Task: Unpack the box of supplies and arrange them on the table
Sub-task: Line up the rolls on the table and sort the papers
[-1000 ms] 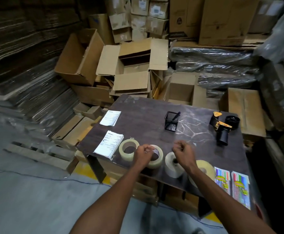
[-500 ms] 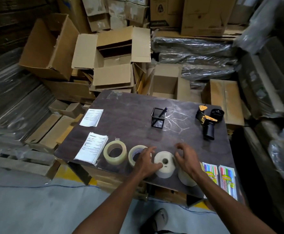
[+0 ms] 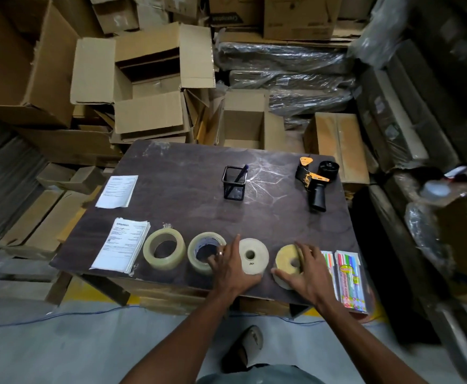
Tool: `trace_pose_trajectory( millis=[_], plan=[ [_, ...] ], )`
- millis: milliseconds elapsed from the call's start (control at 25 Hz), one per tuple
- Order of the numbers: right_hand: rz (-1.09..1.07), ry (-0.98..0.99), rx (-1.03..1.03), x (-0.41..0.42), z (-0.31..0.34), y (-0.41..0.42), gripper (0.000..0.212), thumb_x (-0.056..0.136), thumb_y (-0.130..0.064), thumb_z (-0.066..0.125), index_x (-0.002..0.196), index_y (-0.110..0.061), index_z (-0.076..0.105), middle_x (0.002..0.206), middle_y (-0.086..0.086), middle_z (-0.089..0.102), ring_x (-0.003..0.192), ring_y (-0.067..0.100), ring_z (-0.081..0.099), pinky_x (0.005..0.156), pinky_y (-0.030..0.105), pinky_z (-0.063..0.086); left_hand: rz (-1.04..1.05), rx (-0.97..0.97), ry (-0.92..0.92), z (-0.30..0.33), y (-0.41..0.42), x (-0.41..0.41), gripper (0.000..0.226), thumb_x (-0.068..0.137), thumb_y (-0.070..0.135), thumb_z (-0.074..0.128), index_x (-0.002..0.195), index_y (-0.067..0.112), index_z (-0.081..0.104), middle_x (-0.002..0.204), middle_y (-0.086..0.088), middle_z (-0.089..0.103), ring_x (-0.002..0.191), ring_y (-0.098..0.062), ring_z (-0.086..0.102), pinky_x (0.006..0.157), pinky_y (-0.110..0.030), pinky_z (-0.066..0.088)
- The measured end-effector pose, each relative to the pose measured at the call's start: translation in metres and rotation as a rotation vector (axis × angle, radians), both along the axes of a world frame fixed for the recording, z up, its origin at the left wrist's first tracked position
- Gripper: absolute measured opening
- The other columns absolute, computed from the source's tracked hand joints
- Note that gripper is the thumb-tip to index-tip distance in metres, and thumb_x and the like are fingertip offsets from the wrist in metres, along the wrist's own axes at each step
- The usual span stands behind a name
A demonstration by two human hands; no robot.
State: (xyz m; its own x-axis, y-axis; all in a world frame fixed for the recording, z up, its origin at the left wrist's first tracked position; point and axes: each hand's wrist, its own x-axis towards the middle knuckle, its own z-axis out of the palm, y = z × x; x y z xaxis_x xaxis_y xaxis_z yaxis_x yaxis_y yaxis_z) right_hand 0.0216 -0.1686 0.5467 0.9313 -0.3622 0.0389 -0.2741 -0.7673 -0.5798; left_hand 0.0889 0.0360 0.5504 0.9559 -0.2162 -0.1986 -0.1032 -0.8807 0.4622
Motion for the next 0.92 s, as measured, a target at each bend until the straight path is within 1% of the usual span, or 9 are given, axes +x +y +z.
trace_pose_trajectory(
  millis=[80,160,280,360,480,560,720,840,920],
  plan=[
    [-0.007,0.029,0.105,-0.008,-0.006,0.001,0.106,0.051,-0.062,0.087,0.141,-0.029,0.041,0.131,0.0,0.046,0.115,0.02,0.053,0.096,0.032,0.046,0.049,0.031,-0.039,0.0,-0.005,0.0,0.108,0.05,0.075,0.066,0.142,0.036,0.027,0.142,0.01,0.042,0.136,-0.022,0.028,0.098,-0.05,0.024],
    [-0.035,0.036,0.172,-0.014,-0.014,0.001,0.119,0.05,-0.057,0.09,0.149,-0.028,0.03,0.143,-0.001,0.043,0.126,0.019,0.047,0.104,0.032,0.042,0.094,0.032,-0.066,-0.002,-0.008,0.0,0.103,0.043,0.076,0.065,0.134,0.038,0.033,0.133,0.011,0.046,0.132,-0.02,0.03,0.094,-0.048,0.026],
    [-0.098,0.026,0.234,-0.015,-0.019,0.004,0.124,0.05,-0.058,0.091,0.151,-0.027,0.026,0.149,-0.004,0.043,0.131,0.017,0.047,0.106,0.03,0.041,0.124,0.018,-0.076,-0.006,-0.01,0.0,0.102,0.038,0.075,0.065,0.128,0.037,0.036,0.128,0.008,0.047,0.13,-0.018,0.031,0.093,-0.046,0.026],
    [-0.144,0.003,0.29,-0.015,-0.015,0.008,0.122,0.05,-0.054,0.093,0.15,-0.025,0.03,0.143,-0.003,0.048,0.125,0.016,0.051,0.102,0.027,0.041,0.136,-0.002,-0.081,-0.008,-0.01,-0.001,0.101,0.036,0.075,0.066,0.125,0.036,0.037,0.127,0.007,0.048,0.13,-0.018,0.032,0.094,-0.046,0.026],
    [-0.217,-0.049,0.388,-0.019,-0.011,0.011,0.107,0.044,-0.054,0.094,0.134,-0.035,0.039,0.12,-0.006,0.06,0.105,0.015,0.061,0.087,0.032,0.052,0.141,-0.023,-0.108,-0.009,-0.009,-0.002,0.099,0.034,0.075,0.065,0.121,0.037,0.039,0.121,0.01,0.051,0.126,-0.017,0.036,0.095,-0.046,0.028],
    [-0.255,-0.046,0.443,-0.022,-0.011,0.013,0.098,0.045,-0.047,0.097,0.125,-0.037,0.042,0.111,-0.006,0.061,0.1,0.017,0.062,0.083,0.033,0.051,0.143,-0.02,-0.143,-0.009,-0.01,-0.004,0.097,0.034,0.076,0.064,0.119,0.037,0.041,0.117,0.011,0.053,0.121,-0.017,0.041,0.096,-0.045,0.029],
    [-0.266,-0.03,0.469,-0.023,-0.01,0.014,0.095,0.045,-0.041,0.097,0.123,-0.036,0.043,0.106,-0.007,0.062,0.097,0.017,0.061,0.079,0.035,0.052,0.128,-0.048,-0.23,-0.008,-0.013,-0.007,0.091,0.034,0.072,0.067,0.114,0.034,0.044,0.107,0.012,0.053,0.107,-0.016,0.05,0.098,-0.041,0.029],
    [-0.259,-0.043,0.463,-0.022,-0.007,0.014,0.093,0.046,-0.039,0.097,0.122,-0.037,0.043,0.105,-0.011,0.061,0.095,0.012,0.06,0.075,0.029,0.05,0.064,-0.089,-0.259,-0.007,-0.016,-0.006,0.089,0.036,0.066,0.069,0.115,0.033,0.044,0.106,0.013,0.05,0.103,-0.015,0.052,0.1,-0.04,0.03],
    [-0.266,-0.046,0.473,-0.02,-0.005,0.013,0.089,0.045,-0.038,0.097,0.118,-0.039,0.045,0.104,-0.016,0.061,0.094,0.008,0.06,0.074,0.027,0.048,0.062,-0.12,-0.251,-0.003,-0.019,-0.003,0.089,0.037,0.065,0.07,0.116,0.034,0.044,0.107,0.013,0.049,0.101,-0.014,0.051,0.098,-0.039,0.03]
  ],
)
